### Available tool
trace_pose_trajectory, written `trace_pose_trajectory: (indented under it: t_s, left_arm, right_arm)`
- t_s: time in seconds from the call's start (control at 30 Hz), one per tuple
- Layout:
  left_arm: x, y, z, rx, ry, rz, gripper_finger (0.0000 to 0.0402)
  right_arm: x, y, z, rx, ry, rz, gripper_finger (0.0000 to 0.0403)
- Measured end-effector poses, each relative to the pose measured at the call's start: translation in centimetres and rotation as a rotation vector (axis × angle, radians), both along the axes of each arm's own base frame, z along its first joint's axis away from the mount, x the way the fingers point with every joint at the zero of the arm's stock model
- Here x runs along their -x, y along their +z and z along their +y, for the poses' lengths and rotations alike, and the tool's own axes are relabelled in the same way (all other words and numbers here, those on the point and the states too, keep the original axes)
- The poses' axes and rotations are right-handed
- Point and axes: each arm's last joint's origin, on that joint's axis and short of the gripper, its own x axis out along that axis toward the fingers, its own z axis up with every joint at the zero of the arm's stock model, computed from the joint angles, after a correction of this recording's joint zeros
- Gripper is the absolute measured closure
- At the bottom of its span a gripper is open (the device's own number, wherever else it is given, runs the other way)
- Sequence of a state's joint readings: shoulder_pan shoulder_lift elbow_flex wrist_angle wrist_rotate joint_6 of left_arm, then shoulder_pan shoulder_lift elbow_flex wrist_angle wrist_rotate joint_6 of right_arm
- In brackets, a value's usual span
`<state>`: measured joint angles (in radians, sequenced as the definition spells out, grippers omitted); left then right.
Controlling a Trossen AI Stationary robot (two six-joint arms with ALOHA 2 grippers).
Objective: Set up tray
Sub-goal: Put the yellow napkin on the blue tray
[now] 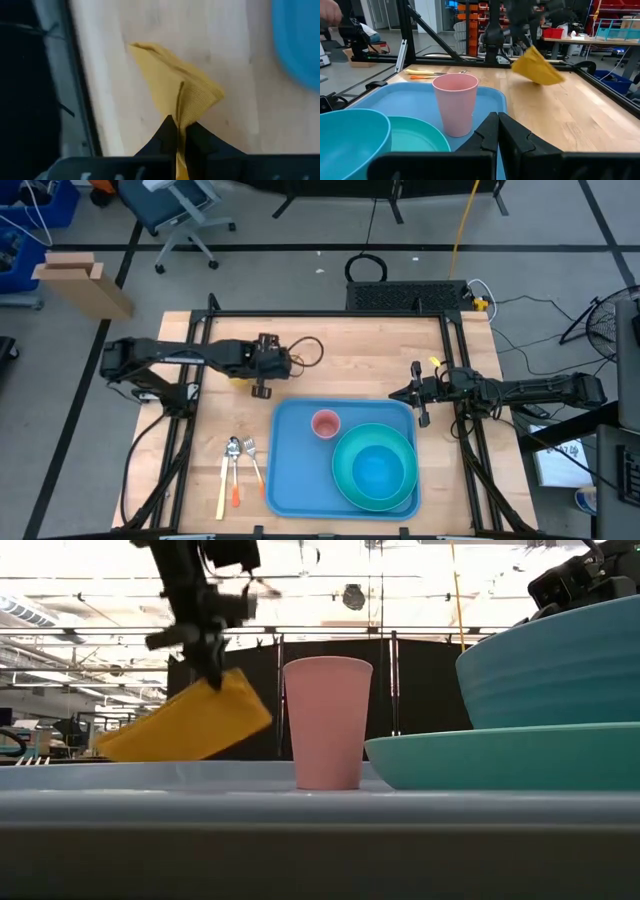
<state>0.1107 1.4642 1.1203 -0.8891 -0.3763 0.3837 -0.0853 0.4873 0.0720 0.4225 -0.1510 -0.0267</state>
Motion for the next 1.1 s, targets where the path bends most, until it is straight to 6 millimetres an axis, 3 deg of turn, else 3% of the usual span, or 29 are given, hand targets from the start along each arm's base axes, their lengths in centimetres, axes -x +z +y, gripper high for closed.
trace_pose_trajectory:
  t_s: [0.17, 0.53, 0.7, 0.97, 1.1]
  left_arm:
    - [-0.4, 2.1, -2.3, 0.015, -0.051, -0.050, 0.0392]
    - [0.0, 2.8, -6.4, -0.064, -0.055, -0.068, 0.0392]
    - [0.0, 4.8, -9.7, -0.021, -0.109, -0.164, 0.0392]
    - [1.2, 10.3, -15.7, 0.138, -0.185, -0.389, 0.0392]
    - [1.8, 11.4, -17.7, 0.234, -0.175, -0.480, 0.0392]
  right_arm:
    - [0.0, 0.1, 0.0, -0.003, 0.000, -0.012, 0.0403]
    - [0.0, 0.1, 0.0, -0.006, 0.002, -0.014, 0.0403]
    - [0.0, 0.1, 0.0, -0.006, 0.002, -0.014, 0.0403]
    - [0.0, 0.1, 0.0, -0.013, 0.002, -0.013, 0.0403]
    - [0.0, 0.1, 0.0, -0.014, 0.002, -0.013, 0.0403]
